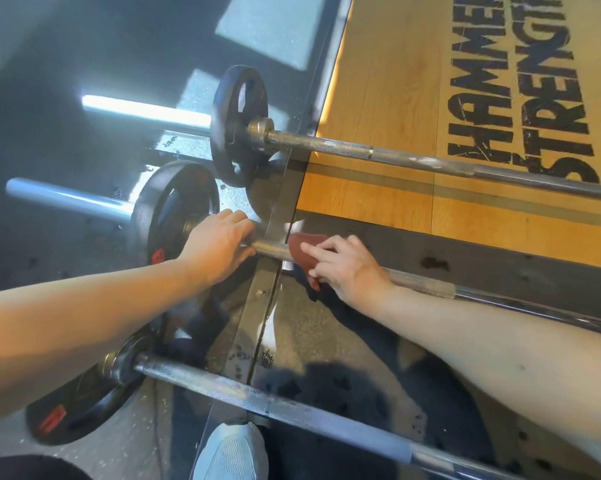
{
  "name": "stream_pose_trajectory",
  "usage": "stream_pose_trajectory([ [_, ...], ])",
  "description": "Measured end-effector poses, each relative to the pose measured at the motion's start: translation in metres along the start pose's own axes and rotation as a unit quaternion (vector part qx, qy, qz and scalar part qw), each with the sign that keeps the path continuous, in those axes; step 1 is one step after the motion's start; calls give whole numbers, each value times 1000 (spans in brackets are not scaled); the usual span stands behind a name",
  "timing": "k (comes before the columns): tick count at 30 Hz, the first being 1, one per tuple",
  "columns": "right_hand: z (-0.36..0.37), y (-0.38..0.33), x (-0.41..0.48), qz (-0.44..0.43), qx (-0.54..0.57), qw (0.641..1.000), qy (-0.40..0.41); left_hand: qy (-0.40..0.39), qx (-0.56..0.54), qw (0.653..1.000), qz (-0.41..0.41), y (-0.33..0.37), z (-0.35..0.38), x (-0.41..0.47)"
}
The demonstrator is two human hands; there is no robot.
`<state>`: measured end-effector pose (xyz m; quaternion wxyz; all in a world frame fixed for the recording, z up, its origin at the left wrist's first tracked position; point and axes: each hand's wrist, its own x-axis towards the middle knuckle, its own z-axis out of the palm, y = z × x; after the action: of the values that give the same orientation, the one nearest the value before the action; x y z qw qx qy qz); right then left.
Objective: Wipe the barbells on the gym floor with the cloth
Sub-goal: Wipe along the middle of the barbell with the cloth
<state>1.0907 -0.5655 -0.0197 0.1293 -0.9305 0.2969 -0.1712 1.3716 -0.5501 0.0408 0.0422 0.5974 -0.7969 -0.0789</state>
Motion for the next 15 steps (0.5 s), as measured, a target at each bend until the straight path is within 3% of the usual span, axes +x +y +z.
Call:
stream_pose_trajectory([
  [4, -39, 40, -85, 13, -23, 1000, 13, 11, -3, 1000, -14, -2, 4, -4],
  [7, -43, 40, -96, 39, -17, 998, 46, 6, 0, 1000, -9, -2, 0, -7],
  [9, -30, 32, -77, 43, 2, 997, 70, -1, -1, 1000, -21, -4, -2, -9],
  [13, 17, 6, -1, 24, 17, 999, 38, -5, -34, 997, -62, -6, 0, -16],
  [15, 39, -20, 45, 56, 16, 998, 28, 3, -52, 995, -81, -5, 2, -20],
])
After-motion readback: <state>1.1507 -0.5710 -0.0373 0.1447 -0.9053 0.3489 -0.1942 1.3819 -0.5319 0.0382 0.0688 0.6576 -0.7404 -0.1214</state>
